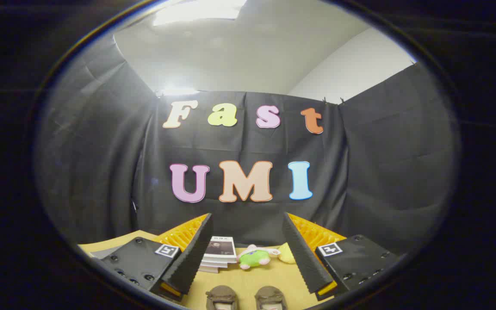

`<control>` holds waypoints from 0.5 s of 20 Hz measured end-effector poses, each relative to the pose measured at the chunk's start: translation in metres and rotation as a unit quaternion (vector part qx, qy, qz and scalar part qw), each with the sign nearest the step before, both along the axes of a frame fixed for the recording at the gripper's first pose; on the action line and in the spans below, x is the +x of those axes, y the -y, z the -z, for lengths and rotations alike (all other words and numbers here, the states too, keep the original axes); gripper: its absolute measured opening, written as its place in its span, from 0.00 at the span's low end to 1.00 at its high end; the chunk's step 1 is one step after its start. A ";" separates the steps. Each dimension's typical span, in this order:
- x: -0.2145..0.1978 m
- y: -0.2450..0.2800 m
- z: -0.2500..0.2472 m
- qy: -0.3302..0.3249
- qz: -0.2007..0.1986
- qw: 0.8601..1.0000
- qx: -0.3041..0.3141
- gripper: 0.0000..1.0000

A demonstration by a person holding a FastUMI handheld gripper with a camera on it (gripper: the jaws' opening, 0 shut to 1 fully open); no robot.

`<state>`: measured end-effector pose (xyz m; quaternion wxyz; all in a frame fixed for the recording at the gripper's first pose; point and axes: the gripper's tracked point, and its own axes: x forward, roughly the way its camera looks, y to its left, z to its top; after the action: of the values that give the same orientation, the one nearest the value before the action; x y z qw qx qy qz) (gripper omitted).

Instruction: Open the storage box then place both shoes into the box .Put the left shoe in first, then the right shoe, with the right side of both shoes facing outward in a uniform manner.

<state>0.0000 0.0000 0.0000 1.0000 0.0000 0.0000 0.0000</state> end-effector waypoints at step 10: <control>0.010 -0.006 -0.002 0.009 -0.015 1.000 0.000 1.00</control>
<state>0.0101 0.0055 0.0024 0.9998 0.0000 -0.0093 0.0155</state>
